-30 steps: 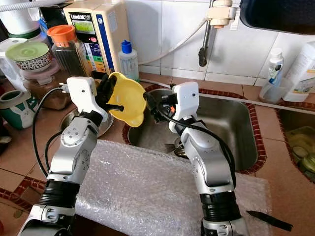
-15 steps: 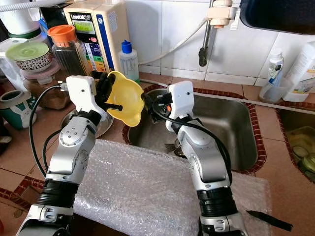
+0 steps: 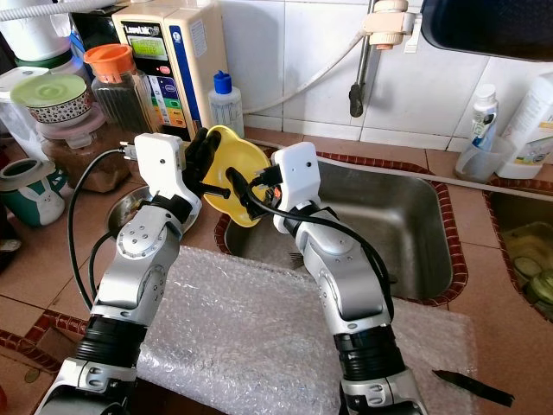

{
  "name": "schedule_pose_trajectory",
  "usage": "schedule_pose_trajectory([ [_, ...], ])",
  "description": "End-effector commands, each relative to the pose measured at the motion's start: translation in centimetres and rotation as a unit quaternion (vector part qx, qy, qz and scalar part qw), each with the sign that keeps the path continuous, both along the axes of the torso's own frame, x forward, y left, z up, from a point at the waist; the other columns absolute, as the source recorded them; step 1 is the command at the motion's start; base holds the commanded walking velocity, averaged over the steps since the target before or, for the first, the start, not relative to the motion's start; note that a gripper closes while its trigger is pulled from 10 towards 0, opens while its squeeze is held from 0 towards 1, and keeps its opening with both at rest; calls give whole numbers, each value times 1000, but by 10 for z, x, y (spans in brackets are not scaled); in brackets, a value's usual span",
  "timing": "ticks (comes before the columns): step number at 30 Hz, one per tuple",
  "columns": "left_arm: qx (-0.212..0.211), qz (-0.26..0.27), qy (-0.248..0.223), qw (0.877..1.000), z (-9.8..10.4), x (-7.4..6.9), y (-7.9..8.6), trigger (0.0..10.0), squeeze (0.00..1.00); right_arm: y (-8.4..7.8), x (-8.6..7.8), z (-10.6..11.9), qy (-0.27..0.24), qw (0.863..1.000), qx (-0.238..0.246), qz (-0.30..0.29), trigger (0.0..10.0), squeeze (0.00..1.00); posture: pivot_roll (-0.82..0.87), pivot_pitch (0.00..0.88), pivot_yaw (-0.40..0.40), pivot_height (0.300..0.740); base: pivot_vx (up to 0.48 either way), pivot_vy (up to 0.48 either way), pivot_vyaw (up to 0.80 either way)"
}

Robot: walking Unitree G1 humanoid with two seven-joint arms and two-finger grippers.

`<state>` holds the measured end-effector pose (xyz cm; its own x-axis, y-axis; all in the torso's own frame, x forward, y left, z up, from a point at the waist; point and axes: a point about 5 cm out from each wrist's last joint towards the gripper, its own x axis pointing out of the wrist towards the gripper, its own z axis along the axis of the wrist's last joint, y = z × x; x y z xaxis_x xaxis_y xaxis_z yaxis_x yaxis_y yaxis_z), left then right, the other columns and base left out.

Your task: Kitchen organization

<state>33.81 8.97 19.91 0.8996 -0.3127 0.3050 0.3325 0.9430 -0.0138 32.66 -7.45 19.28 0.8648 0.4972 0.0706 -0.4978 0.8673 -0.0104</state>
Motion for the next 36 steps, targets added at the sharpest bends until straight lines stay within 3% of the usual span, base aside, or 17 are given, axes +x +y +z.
schedule_pose_trajectory([
  [1,1,-3,-24,1000,12,0,1,0,0,-2,4,-1,9,1000,-7,-11,0,0,-49,0,72,740,0,0,0],
  [20,17,-27,-42,999,13,-5,-5,0,0,-12,19,-4,30,997,-15,-72,0,0,-47,0,68,740,0,0,0],
  [26,49,-2,-62,997,16,-4,-1,0,0,-25,24,-7,39,992,-15,-121,0,0,-47,0,65,740,0,0,0],
  [36,73,7,-75,994,16,-4,1,0,0,-29,26,-5,36,991,-11,-132,0,0,-48,0,65,740,0,0,0],
])
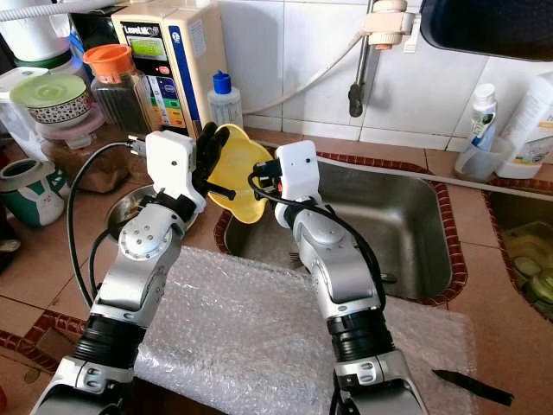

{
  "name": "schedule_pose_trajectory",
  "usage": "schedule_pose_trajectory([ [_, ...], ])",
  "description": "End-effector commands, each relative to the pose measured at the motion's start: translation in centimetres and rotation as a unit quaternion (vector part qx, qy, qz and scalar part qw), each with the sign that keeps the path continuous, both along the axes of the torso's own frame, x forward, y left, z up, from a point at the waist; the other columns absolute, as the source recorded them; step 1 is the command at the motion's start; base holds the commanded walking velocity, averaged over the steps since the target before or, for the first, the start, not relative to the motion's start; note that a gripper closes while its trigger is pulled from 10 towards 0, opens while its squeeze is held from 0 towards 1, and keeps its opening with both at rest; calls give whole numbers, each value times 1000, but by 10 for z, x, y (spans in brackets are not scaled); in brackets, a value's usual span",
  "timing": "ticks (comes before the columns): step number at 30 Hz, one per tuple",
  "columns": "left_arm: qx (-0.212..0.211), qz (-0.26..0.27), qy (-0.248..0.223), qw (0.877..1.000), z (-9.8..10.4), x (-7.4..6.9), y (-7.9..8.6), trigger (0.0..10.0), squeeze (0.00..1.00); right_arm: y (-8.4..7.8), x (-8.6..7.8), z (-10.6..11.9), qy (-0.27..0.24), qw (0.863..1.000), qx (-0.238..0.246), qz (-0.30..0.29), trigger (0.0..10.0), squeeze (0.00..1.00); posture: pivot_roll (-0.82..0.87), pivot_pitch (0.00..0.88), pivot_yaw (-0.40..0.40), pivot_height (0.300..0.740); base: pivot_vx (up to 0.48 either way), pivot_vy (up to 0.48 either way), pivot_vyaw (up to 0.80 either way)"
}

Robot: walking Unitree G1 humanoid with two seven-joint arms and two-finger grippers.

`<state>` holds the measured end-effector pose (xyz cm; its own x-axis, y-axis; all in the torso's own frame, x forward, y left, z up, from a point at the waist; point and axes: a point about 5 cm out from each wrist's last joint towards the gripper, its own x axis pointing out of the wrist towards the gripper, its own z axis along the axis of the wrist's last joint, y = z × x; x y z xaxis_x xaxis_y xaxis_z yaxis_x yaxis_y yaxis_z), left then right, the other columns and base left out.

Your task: Kitchen organization

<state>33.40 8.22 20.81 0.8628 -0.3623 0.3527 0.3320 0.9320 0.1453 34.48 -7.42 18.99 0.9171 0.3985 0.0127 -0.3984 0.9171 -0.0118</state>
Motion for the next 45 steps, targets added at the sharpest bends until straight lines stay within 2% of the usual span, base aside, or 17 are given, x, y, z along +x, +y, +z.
schedule_pose_trajectory([
  [1,6,10,-24,1000,7,0,8,0,0,-29,8,-2,9,997,1,-77,0,0,-48,0,65,740,0,0,0],
  [5,18,9,-27,999,7,0,7,0,0,-30,9,-2,9,997,-3,-81,0,0,-51,0,64,740,0,0,0],
  [9,10,3,-23,1000,6,1,7,0,0,-31,9,-2,7,996,-4,-83,0,0,-51,0,64,740,0,0,0],
  [10,11,3,-23,1000,6,1,6,1176,137,-32,10,-2,7,996,-4,-83,0,0,-51,0,64,740,0,0,0],
  [11,12,2,-24,1000,6,1,6,1961,671,-32,10,-2,7,996,-4,-84,0,0,-51,0,64,740,0,0,0],
  [12,10,0,-22,1000,5,1,6,3176,1000,-32,10,-2,7,996,-3,-84,0,0,-50,0,63,740,0,0,0],
  [13,10,-3,-19,1000,4,0,6,7804,1000,-31,10,-2,7,996,-3,-84,0,0,-50,0,63,740,0,0,0],
  [14,10,-6,-18,1000,3,0,6,10000,1000,-31,10,-2,7,996,-2,-83,0,0,-48,0,64,740,0,0,0],
  [21,-10,-14,-4,1000,0,-1,7,10000,1000,-29,10,-3,7,996,0,-84,0,0,-43,0,66,740,0,0,0],
  [28,-37,-65,11,997,2,-4,-7,10000,1000,-27,9,-6,5,996,-6,-88,0,0,-39,0,64,740,0,0,0],
  [29,-34,-80,35,996,-7,-6,-8,10000,1000,-31,10,-7,4,995,-10,-97,0,0,-38,0,63,740,0,0,0],
  [32,-29,-100,69,992,-21,-11,-9,10000,1000,-39,13,-10,0,993,-22,-118,0,0,-36,0,64,740,0,0,0],
  [34,-26,-117,105,987,-35,-17,-9,10000,1000,-52,16,-13,-6,988,-41,-150,0,0,-27,0,66,740,0,0,0],
  [39,-27,-126,143,981,-47,-25,-1,10000,1000,-73,23,-17,-23,979,-78,-189,0,0,-20,0,66,740,0,0,0],
  [44,-23,-120,168,978,-55,-30,8,10000,1000,-91,28,-33,-18,968,-129,-215,0,0,0,0,72,740,0,0,0],
  [45,-22,-120,171,978,-57,-31,8,10000,1000,-93,28,-35,-17,967,-133,-217,1216,0,13,0,77,740,0,0,0],
])
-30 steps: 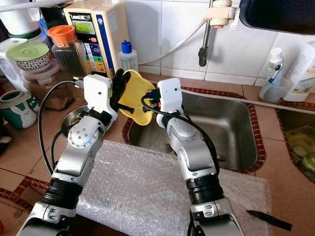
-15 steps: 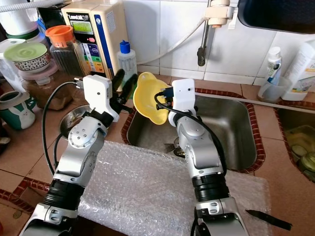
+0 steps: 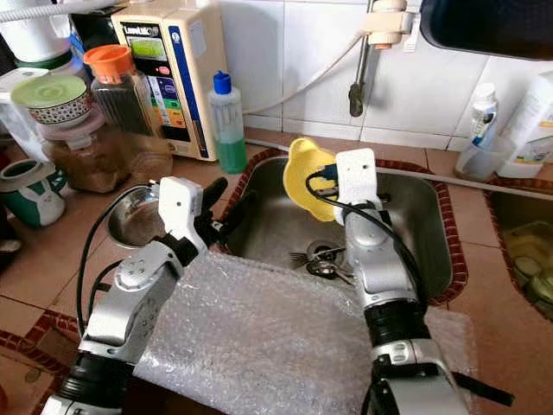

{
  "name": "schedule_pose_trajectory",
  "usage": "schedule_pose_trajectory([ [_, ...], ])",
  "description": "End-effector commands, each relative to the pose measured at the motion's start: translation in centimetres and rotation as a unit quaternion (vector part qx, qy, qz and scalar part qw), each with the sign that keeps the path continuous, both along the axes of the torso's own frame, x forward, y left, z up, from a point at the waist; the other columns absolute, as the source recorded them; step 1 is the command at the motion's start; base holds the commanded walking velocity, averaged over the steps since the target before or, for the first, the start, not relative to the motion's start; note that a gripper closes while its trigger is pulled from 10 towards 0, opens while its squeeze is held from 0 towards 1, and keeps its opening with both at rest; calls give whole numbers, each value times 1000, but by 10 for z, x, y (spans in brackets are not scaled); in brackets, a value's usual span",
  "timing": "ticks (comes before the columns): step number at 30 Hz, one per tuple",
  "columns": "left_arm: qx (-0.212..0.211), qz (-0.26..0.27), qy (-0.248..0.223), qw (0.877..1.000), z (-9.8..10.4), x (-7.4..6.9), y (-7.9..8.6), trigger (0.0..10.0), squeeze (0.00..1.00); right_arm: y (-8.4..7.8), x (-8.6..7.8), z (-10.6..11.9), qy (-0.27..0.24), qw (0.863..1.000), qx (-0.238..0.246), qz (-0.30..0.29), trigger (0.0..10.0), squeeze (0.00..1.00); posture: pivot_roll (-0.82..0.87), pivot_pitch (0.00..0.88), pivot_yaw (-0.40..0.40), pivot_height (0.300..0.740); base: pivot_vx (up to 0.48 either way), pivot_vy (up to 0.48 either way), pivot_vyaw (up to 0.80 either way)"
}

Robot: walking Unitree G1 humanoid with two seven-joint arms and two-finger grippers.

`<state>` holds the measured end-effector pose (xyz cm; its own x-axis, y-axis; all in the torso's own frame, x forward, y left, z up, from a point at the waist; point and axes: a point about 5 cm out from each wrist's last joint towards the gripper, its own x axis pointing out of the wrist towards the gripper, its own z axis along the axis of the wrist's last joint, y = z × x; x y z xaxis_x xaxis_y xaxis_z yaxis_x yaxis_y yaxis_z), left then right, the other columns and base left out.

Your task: Kitchen organization

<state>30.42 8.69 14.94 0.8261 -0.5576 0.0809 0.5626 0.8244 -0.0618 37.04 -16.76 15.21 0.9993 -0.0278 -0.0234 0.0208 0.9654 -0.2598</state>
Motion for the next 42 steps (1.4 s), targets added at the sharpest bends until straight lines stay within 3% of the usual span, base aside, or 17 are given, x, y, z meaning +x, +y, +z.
schedule_pose_trajectory([
  [1,7,-1,2,1000,1,-2,4,10000,1000,0,3,2,-8,1000,-10,-3,1608,0,13,0,77,740,0,0,0],
  [3,14,-2,5,1000,-1,-3,5,10000,1000,-2,5,-4,-2,1000,-20,-8,1804,0,23,0,76,740,0,0,0],
  [4,17,-5,5,1000,-1,-3,5,10000,1000,-4,6,-6,2,1000,-23,-13,745,0,23,0,76,740,0,0,0],
  [13,30,-19,17,999,-4,-10,5,10000,1000,-13,6,-27,27,998,-51,-38,1843,0,58,0,72,740,0,0,0],
  [14,45,-19,27,998,-10,-11,6,10000,1000,-19,5,-32,37,997,-54,-48,2431,0,59,0,74,740,0,0,0],
  [15,50,-22,35,998,-14,-14,6,10000,1000,-24,3,-37,47,996,-53,-58,4706,0,62,0,77,740,0,0,0],
  [16,50,-22,35,998,-14,-14,6,10000,1000,-24,3,-37,47,996,-53,-58,4706,0,62,0,77,740,0,0,0],
  [17,53,-25,40,998,-16,-15,5,10000,1000,-27,2,-40,54,995,-52,-65,6157,0,60,0,79,740,0,0,0],
  [20,57,-32,44,997,-18,-18,3,10000,1000,-32,-1,-46,69,994,-40,-76,7294,0,56,0,84,740,0,0,0],
  [21,58,-33,46,997,-18,-19,3,10000,1000,-34,-2,-49,76,993,-38,-81,8824,0,55,0,87,740,0,0,0],
  [22,59,-34,48,997,-19,-19,2,10000,1000,-36,-3,-50,80,993,-38,-83,8824,0,55,0,87,740,0,0,0],
  [23,62,-36,49,996,-20,-19,2,10000,1000,-38,-5,-54,91,992,-33,-86,10000,0,51,0,90,740,0,0,0],
  [27,72,-37,51,995,-21,-19,2,10000,1000,-43,-8,-62,109,989,-12,-95,10000,47,47,0,90,740,0,0,0],
  [28,72,-37,51,995,-21,-19,2,10000,1000,-44,-9,-63,112,989,-6,-98,10000,706,47,0,90,740,0,0,0],
  [29,73,-38,52,995,-21,-18,2,10000,1000,-45,-9,-64,115,988,0,-101,10000,706,47,0,90,740,0,0,0],
  [30,73,-40,50,995,-20,-18,2,10000,1000,-46,-11,-66,122,987,6,-103,10000,1000,47,0,90,740,0,0,0],
  [42,77,-40,54,995,-20,-19,3,10000,1000,-41,-13,-74,145,985,26,-92,10000,1000,54,0,88,740,0,0,0],
])
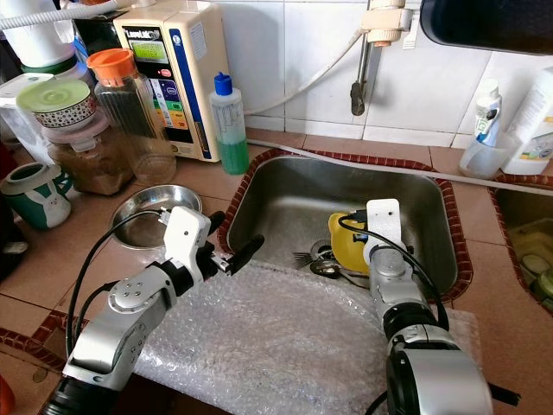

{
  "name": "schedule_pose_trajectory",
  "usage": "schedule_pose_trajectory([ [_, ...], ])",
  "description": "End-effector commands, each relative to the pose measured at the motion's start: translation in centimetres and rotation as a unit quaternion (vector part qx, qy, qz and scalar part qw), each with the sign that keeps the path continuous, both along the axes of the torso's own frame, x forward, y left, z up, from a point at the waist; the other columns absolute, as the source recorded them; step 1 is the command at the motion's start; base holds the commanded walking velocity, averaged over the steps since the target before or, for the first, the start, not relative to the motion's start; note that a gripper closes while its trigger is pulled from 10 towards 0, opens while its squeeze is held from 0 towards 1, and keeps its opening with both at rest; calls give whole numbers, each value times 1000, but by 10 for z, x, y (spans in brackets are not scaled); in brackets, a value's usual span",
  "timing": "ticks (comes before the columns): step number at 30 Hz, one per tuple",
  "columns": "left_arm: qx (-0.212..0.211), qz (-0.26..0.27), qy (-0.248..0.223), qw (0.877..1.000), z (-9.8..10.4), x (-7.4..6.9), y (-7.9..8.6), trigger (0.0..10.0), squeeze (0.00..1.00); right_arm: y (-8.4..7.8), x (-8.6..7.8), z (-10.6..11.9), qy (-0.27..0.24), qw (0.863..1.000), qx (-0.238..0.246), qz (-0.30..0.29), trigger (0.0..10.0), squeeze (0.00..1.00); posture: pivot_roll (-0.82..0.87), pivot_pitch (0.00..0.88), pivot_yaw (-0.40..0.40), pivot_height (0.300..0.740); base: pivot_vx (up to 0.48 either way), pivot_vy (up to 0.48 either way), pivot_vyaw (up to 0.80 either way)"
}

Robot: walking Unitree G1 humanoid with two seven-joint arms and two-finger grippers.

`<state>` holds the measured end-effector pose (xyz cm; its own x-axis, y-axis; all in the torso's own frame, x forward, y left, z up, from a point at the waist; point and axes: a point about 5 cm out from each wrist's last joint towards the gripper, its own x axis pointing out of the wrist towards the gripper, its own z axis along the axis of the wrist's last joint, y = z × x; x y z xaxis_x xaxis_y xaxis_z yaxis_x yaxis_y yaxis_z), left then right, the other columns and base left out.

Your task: Kitchen organization

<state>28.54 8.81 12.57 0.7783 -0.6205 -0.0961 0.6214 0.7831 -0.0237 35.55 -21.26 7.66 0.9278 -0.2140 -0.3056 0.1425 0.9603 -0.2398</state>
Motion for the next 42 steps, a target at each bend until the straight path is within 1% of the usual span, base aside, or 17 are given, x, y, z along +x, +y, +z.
schedule_pose_trajectory([
  [1,11,-1,-6,1000,3,0,2,10000,1000,4,2,1,4,1000,6,5,10000,1000,57,0,86,740,0,0,0],
  [2,12,0,-6,1000,3,0,2,10000,1000,4,2,1,5,1000,6,4,10000,1000,57,0,86,740,0,0,0],
  [4,13,3,-7,1000,3,1,3,10000,1000,5,1,-4,30,999,8,14,10000,1000,57,0,86,740,0,0,0],
  [5,14,3,-8,1000,3,1,3,10000,1000,8,-1,-9,48,998,34,22,10000,1000,56,0,88,740,0,0,0],
  [8,14,3,-8,1000,4,2,2,10000,1000,12,-3,-13,64,996,65,27,10000,1000,54,0,90,740,0,0,0],
  [16,16,4,-9,1000,4,2,1,10000,1000,17,-5,-18,77,993,77,41,10000,1000,49,0,93,740,0,0,0],
  [18,16,4,-10,1000,4,2,1,10000,1000,18,-5,-18,80,993,70,48,10000,1000,49,0,93,740,0,0,0],
  [22,16,4,-10,1000,4,3,1,10000,1000,21,-3,-16,72,992,77,62,10000,1000,49,0,93,740,0,0,0],
  [23,17,5,-11,1000,4,3,1,10000,1000,31,-1,-14,69,989,92,97,10000,1000,49,0,93,740,0,0,0],
  [25,17,5,-11,1000,5,3,1,10000,1000,42,0,-12,70,982,116,132,10000,1000,50,0,95,740,0,0,0],
  [26,17,5,-11,1000,5,4,1,10000,1000,44,1,-12,68,981,123,135,10000,1000,51,0,94,740,0,0,0],
  [27,18,6,-11,1000,5,4,2,10000,1000,48,2,-10,63,978,137,142,10000,1000,51,0,94,740,0,0,0],
  [32,18,8,-11,1000,5,4,2,10000,1000,52,6,-3,43,976,152,150,10000,1000,54,0,90,740,0,0,0],
  [34,19,9,-12,1000,5,4,2,10000,1000,55,10,6,13,971,176,164,10000,1000,52,0,89,740,0,0,0],
  [37,19,11,-12,1000,4,4,2,10000,1000,55,16,22,-44,962,214,164,10000,1000,52,0,87,740,0,0,0],
  [39,18,12,-12,1000,4,4,2,10000,1000,54,19,30,-71,958,223,165,10000,1000,51,0,86,740,0,0,0],
  [42,19,13,-12,1000,4,4,1,10000,1000,53,20,35,-92,954,230,166,10000,1000,48,0,85,740,0,0,0],
])
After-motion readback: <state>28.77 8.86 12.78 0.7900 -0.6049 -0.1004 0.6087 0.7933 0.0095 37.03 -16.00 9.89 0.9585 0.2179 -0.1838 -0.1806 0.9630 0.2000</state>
